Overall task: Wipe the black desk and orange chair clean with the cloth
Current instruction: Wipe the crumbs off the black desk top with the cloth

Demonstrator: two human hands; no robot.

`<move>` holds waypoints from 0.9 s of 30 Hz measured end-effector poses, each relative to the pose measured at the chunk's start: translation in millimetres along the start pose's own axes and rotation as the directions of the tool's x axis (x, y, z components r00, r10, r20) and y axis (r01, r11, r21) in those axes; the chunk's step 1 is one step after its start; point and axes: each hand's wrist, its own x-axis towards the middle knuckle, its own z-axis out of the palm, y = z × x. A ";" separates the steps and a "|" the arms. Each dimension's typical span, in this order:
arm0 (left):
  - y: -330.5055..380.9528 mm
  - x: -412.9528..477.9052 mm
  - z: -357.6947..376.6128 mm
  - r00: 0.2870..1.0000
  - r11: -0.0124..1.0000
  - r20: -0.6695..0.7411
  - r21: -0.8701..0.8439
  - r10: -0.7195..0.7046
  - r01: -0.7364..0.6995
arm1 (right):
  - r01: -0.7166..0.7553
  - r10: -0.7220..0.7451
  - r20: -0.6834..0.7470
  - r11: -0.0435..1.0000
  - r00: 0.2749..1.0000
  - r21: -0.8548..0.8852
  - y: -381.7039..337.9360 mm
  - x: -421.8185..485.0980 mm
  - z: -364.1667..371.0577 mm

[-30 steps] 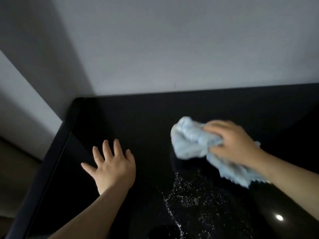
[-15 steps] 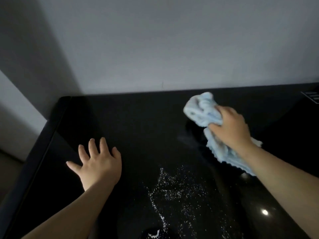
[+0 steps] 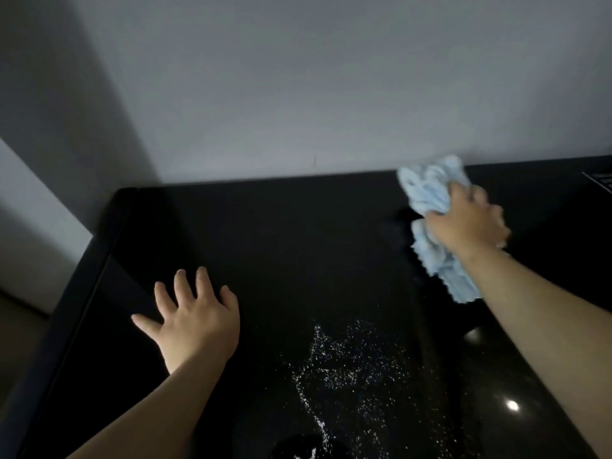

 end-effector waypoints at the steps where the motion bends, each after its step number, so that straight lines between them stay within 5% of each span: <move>1: 0.0 0.5 0.2 1.000 1.000 0.002 0.001 -0.001 0.001 | -0.141 0.145 0.086 0.989 0.986 -0.055 3.4 7.9 0.1; 3: 0.5 1.1 0.0 1.000 1.000 0.003 0.000 -0.006 0.006 | -0.211 0.227 0.130 0.969 0.965 -0.126 -8.0 3.3 7.0; 6: 0.7 1.1 0.6 1.000 1.000 0.005 0.001 -0.015 0.015 | 0.181 -0.173 0.099 0.980 0.980 -0.080 -51.6 -31.3 27.5; 8: 0.6 0.3 0.5 1.000 1.000 0.003 0.000 -0.011 0.011 | 0.459 -0.462 0.140 0.887 0.876 0.053 -78.9 -59.0 36.1; 10: 0.9 -0.4 -0.1 1.000 1.000 -0.003 -0.008 -0.004 0.004 | 0.552 -0.589 0.143 0.802 0.795 0.229 -89.2 -64.9 32.3; 13: 0.0 1.1 1.1 1.000 1.000 -0.013 -0.003 -0.001 0.001 | 0.425 -0.414 -0.110 0.898 0.904 0.116 -70.1 -19.6 25.1; 16: -0.4 1.4 2.4 1.000 1.000 -0.027 -0.005 0.000 0.000 | 0.063 -0.056 0.095 0.995 0.994 -0.074 -27.6 31.5 17.2; 19: -0.2 2.3 4.0 0.999 1.000 -0.033 0.004 -0.003 0.003 | 0.128 -0.107 0.179 0.985 0.978 -0.114 -28.8 38.8 28.2; 22: -1.1 3.6 5.1 0.999 1.000 -0.033 0.004 -0.005 0.005 | 0.438 -0.431 0.143 0.899 0.891 -0.019 -50.1 9.1 39.4; 27: -2.3 1.3 1.3 1.000 1.000 -0.007 -0.028 0.010 -0.010 | 0.692 -0.724 0.228 0.690 0.652 0.213 -32.2 -87.7 28.6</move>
